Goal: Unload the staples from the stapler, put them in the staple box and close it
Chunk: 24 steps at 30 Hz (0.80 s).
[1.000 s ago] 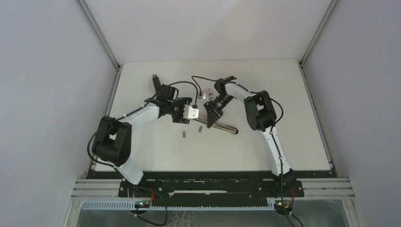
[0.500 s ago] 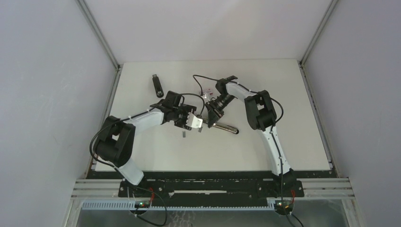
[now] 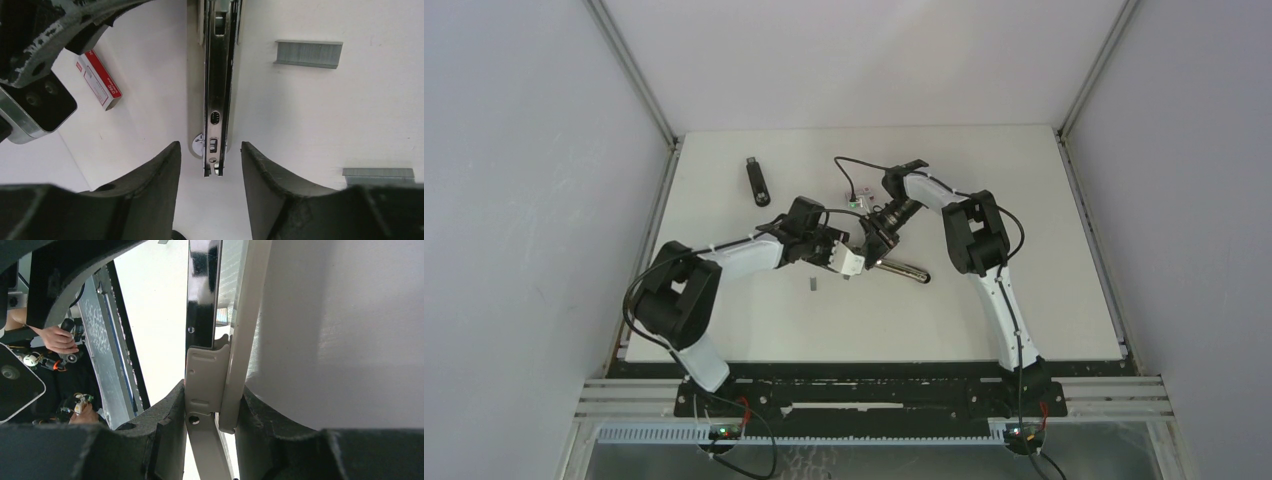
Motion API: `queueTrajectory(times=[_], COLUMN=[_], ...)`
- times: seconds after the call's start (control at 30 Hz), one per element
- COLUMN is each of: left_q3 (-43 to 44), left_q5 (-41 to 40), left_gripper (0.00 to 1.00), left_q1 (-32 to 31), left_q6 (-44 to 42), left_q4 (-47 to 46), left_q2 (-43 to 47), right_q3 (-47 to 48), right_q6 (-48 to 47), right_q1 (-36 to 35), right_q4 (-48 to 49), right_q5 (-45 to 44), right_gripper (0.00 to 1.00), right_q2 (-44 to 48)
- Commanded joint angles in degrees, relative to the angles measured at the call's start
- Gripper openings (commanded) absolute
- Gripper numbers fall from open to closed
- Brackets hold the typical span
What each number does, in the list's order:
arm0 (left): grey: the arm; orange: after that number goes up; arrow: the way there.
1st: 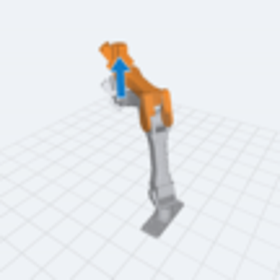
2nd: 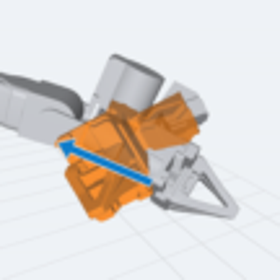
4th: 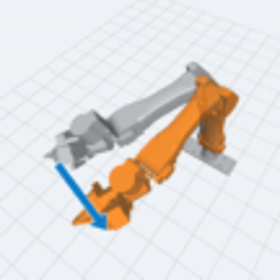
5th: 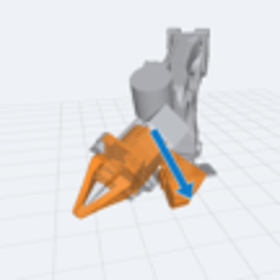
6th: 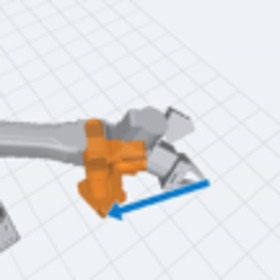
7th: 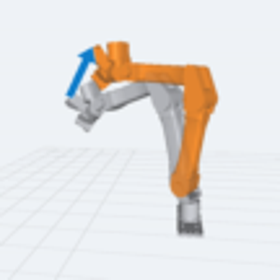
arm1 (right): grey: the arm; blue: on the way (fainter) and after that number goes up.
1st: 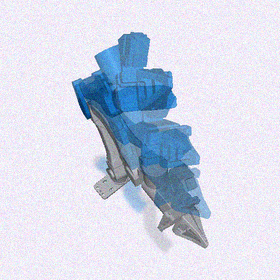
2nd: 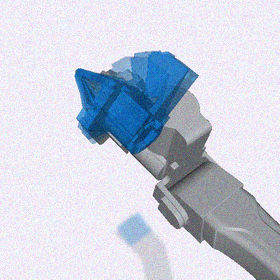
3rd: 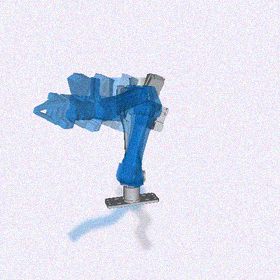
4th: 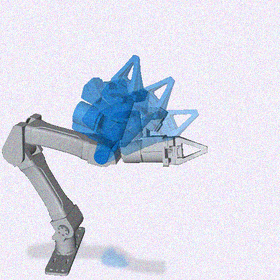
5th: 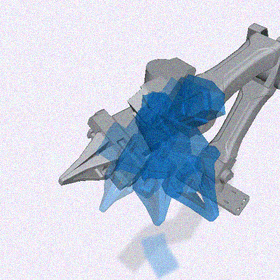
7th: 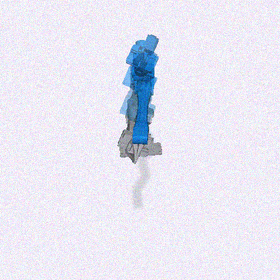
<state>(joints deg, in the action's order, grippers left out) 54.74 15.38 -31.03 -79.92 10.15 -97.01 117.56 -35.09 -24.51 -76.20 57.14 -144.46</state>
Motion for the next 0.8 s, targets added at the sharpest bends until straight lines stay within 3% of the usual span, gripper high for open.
queueTrajectory(times=[0.0, 0.6, 0.77], left_q3=[-1.36, -2.37, -2.78], left_q5=[-0.91, -5.4, -5.86], left_gripper=[0.51, 0.24, 0.18], left_q1=[-0.29, -2.53, -2.73], left_q6=[0.7, 0.26, 0.62], left_q4=[-2.06, -3.63, -4.35], left_q2=[-0.04, -1.68, -1.61], right_q3=[2.19, 2.32, 2.36], right_q6=[-0.94, -1.13, -0.88], right_q1=[0.41, 0.85, 1.23], right_q4=[-1.49, -1.85, -1.76], right_q5=[3.54, 3.84, 3.68], right_gripper=[0.3, 0.31, 0.38], right_q2=[0.41, 0.41, 0.64])
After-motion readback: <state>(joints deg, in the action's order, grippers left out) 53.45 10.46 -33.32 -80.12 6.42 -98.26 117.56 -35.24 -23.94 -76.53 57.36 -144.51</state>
